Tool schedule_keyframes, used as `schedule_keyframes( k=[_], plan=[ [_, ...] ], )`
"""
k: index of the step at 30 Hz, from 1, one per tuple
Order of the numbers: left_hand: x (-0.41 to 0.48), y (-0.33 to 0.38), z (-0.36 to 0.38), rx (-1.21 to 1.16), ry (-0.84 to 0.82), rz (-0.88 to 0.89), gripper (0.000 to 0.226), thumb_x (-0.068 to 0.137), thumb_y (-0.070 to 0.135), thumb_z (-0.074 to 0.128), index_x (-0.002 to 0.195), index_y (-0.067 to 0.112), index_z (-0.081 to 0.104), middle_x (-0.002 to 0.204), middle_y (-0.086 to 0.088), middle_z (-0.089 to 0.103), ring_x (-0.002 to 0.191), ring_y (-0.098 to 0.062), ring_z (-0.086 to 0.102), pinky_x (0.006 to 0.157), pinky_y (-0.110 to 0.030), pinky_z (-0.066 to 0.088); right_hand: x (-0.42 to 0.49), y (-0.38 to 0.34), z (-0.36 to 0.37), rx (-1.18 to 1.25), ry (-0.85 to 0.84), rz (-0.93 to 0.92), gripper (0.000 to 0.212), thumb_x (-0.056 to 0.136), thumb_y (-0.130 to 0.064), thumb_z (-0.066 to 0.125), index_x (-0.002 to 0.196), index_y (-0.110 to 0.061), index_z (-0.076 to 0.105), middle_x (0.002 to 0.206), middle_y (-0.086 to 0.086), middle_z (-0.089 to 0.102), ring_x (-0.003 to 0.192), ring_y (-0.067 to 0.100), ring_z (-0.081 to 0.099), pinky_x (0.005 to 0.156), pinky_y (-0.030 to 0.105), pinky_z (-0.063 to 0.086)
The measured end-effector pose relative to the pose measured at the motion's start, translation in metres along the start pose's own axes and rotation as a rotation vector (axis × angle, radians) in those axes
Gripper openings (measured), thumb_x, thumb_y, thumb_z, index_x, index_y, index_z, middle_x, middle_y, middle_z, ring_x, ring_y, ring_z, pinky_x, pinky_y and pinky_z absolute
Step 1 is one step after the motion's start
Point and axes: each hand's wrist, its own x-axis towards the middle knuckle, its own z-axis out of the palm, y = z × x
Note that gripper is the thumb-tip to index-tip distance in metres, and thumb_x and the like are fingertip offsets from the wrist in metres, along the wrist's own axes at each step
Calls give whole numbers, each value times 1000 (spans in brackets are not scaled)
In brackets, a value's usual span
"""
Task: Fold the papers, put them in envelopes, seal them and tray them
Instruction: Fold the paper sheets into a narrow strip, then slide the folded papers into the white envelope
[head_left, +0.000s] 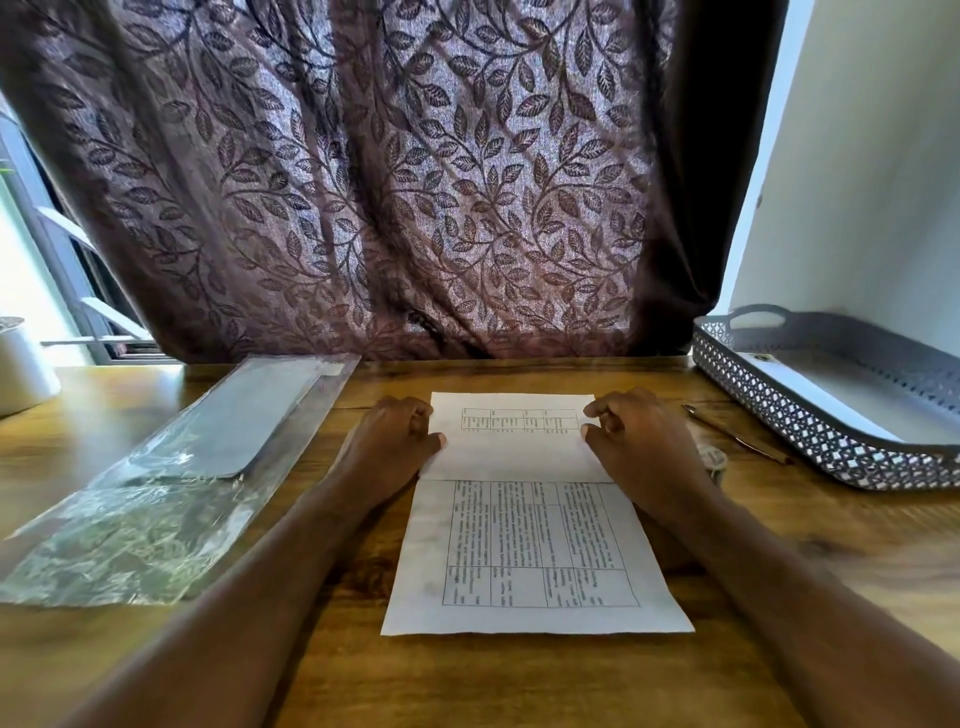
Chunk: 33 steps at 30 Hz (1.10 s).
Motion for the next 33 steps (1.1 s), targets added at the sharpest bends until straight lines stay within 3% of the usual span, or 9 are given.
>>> schedule_keyframes(
  k=[3,8,14,21,25,29,31,33],
  plan=[
    [-2,-3,1,30,-12,-1,44,87,45,69,125,24,64,124,3,64,101,-15,60,80,-29,51,-1,-4,5,27,29,-88,21,93,-33,66,113,-24,69,94,-11,54,76,1,48,62,13,31],
    [-3,1,2,62,-35,-8,48,89,43,68,132,24,59,134,0,58,115,-19,58,92,-33,52,-5,-12,10,91,34,-162,19,92,-28,69,110,-21,72,90,-9,56,71,-1,48,64,13,32],
    [0,-2,4,60,-45,-5,48,89,44,67,131,23,59,134,0,59,114,-20,58,91,-35,52,-5,-13,12,87,0,-179,19,93,-27,68,111,-21,72,91,-10,57,72,-2,50,64,13,33],
    [-5,-2,-2,43,-84,-17,39,87,42,66,121,23,62,125,2,63,97,-16,59,72,-27,46,-12,-22,6,81,-17,-184,18,95,-24,66,111,-19,72,93,-10,58,71,-2,53,64,12,33],
    [-15,0,-6,73,-81,16,44,83,52,62,119,26,60,124,6,62,100,-18,62,78,-31,55,-15,-35,-2,143,37,-169,14,94,-23,67,107,-21,73,93,-11,61,68,0,57,62,15,37],
    [-25,-4,-13,47,-26,27,46,77,57,49,112,29,59,118,4,64,94,-18,63,75,-36,59,-22,-62,6,171,-32,-188,16,96,-24,66,110,-23,71,100,-13,63,71,1,58,65,12,40],
    [-37,0,-23,-4,-2,25,51,78,57,46,120,30,60,125,2,63,103,-22,63,80,-38,58,-26,-78,15,178,-64,-235,16,96,-25,66,111,-24,71,100,-14,62,71,0,58,66,7,37],
    [-53,-2,-39,-59,17,-9,53,84,48,58,132,26,58,134,-2,60,117,-25,59,93,-38,52,-32,-100,27,189,-91,-304,14,95,-23,67,108,-23,72,95,-14,62,69,-1,55,67,6,36]
  ],
)
